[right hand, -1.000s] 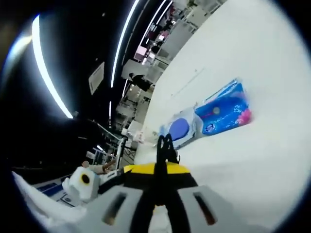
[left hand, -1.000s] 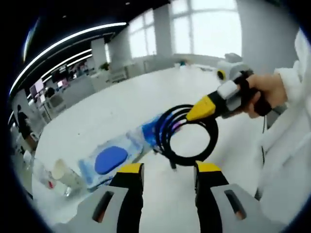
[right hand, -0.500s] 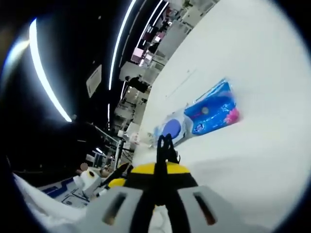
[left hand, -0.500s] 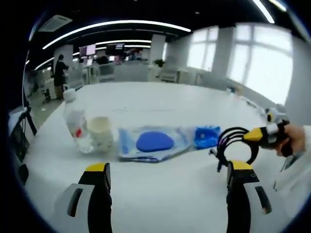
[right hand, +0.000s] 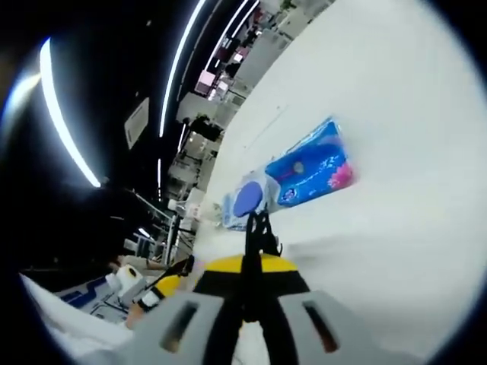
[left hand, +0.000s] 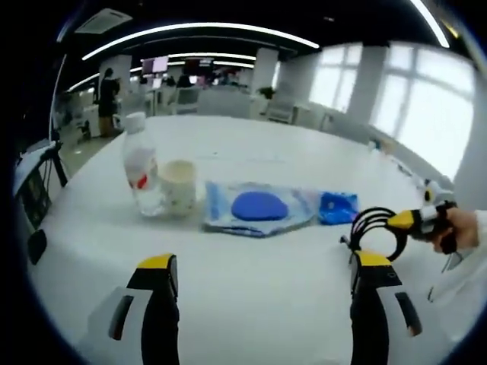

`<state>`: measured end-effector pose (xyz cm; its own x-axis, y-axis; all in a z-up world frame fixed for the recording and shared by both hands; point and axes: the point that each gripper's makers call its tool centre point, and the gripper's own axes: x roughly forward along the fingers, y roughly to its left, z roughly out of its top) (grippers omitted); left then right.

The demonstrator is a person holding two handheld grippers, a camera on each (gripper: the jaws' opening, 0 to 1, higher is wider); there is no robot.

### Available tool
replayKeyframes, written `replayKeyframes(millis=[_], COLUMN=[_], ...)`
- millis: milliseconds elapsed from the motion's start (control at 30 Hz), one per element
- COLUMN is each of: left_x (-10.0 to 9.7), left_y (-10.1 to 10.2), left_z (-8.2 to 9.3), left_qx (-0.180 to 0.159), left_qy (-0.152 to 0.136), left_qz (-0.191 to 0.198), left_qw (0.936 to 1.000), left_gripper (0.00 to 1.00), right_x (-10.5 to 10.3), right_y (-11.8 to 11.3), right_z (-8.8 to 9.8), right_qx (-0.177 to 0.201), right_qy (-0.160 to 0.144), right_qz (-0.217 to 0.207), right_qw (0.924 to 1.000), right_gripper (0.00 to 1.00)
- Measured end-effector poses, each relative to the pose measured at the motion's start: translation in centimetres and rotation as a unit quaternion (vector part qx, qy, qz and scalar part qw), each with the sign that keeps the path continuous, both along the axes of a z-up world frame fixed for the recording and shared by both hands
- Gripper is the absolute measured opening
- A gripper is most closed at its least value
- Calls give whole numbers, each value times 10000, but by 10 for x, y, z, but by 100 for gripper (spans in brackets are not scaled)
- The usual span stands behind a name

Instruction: Arrange the tabletop items into an orderly group along one side of the table until the central work area is clear of visible clutter.

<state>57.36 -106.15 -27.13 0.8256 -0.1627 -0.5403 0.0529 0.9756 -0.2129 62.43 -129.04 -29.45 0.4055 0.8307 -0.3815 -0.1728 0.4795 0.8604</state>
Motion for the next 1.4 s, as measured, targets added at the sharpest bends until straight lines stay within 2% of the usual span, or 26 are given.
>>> replayKeyframes(millis=[200, 367, 500, 667, 800, 900, 1133, 1267, 1400], left_x=[-5, -6, -7, -9, -9, -9, -10, -11, -14], left_y=[5, 6, 10, 7, 4, 3, 6, 6, 7], left_z=[-5, -5, -7, -8, -8, -8, -9, -9, -10], left_qx=[46, 0, 28, 82, 13, 14, 42, 32, 32], left_qy=[128, 153, 178, 251, 252, 236, 250, 238, 266], left_qz=[-32, -41, -24, -85, -116, -98, -57, -37, 19], left_qw=[9999, 9999, 9998, 9996, 9996, 9997, 9997, 9997, 9996], left_gripper=[88, 88, 87, 86, 86, 86, 86, 86, 86], right_x=[7, 10, 15, 24, 25, 28, 29, 28, 26], right_y=[-4, -9, -18, -30, -35, -41, -43, -45, -48], right_z=[-6, -11, -22, -37, -45, -51, -56, -63, -69], right_qx=[-7, -222, -790, -1460, -1729, -2153, -2455, -2581, -2828], right_qy=[47, -24, -239, -453, -558, -785, -986, -904, -989], right_qz=[-12, -44, 19, -89, -71, 35, 60, 122, 281], right_qw=[10000, 9997, 9966, 9882, 9833, 9734, 9644, 9618, 9536], right_gripper=[2, 3, 3, 3, 3, 3, 2, 3, 4])
